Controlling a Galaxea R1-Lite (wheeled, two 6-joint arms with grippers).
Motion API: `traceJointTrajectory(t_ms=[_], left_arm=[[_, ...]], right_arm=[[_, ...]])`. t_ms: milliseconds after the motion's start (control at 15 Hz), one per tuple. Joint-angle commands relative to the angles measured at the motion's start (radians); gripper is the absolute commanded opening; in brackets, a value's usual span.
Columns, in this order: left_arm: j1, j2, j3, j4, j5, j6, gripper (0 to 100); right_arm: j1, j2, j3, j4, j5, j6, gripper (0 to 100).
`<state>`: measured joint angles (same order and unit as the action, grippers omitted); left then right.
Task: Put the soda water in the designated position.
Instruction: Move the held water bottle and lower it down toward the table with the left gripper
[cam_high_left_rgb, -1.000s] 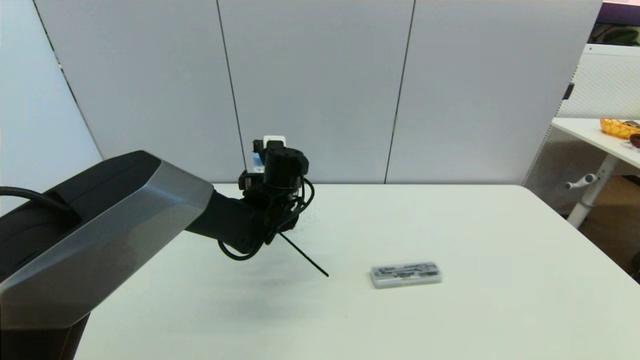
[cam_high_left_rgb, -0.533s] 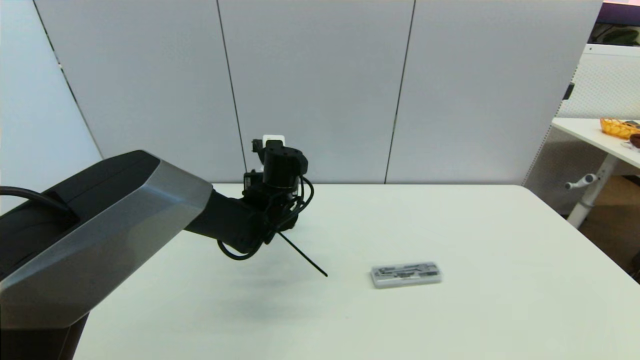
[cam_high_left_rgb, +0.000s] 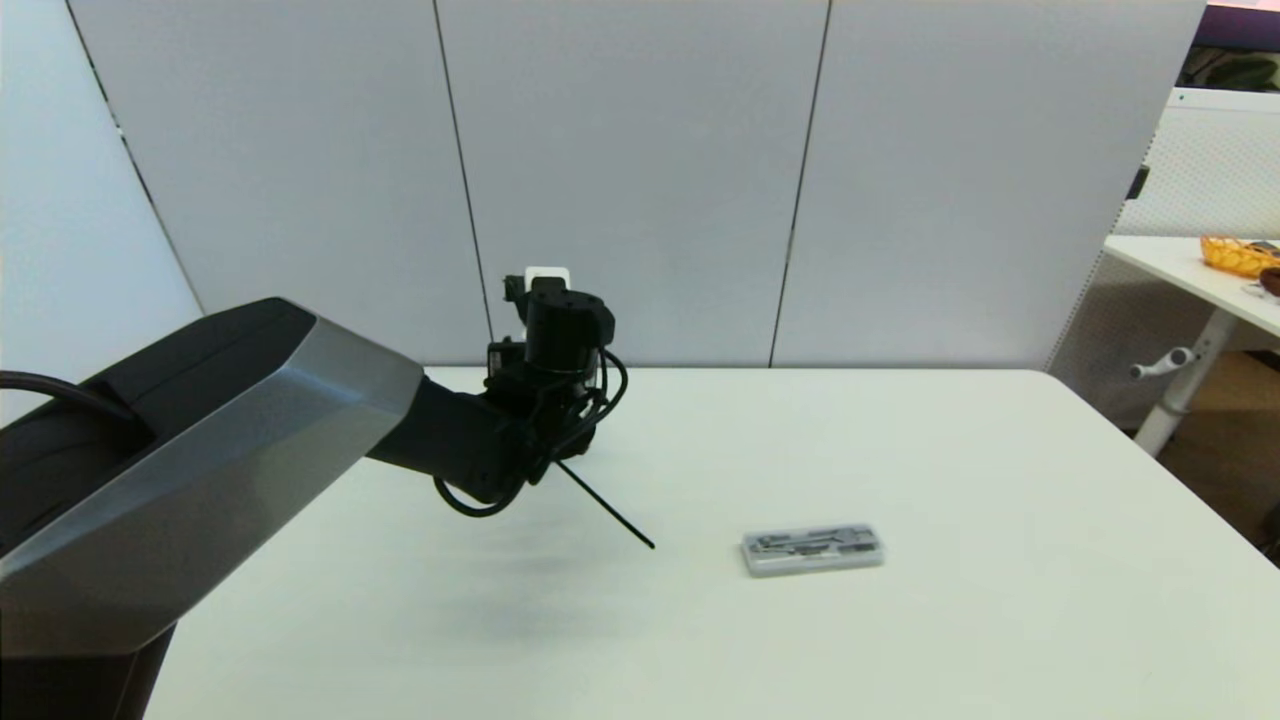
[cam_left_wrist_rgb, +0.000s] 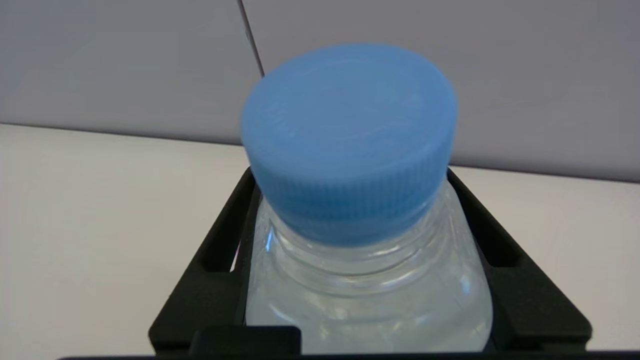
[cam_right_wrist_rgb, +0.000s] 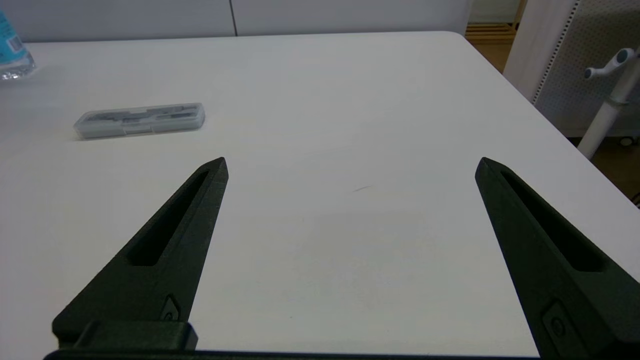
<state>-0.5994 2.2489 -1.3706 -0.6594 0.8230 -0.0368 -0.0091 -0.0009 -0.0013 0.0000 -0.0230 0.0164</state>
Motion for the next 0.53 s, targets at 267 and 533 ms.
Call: traceJointTrajectory(t_ms=[267,533], left_arm=[[-0.002,-0.035,-0.021,-0.008,0.001,0.012,0],[-0.03,-0.066,-0.013,0.001,-0.074,0.015,0]], right_arm=[[0.0,-0.001,0.0,0.0,0.0,-0.001,100],[0.0,-0.001,0.0,0.0,0.0,0.0,100]])
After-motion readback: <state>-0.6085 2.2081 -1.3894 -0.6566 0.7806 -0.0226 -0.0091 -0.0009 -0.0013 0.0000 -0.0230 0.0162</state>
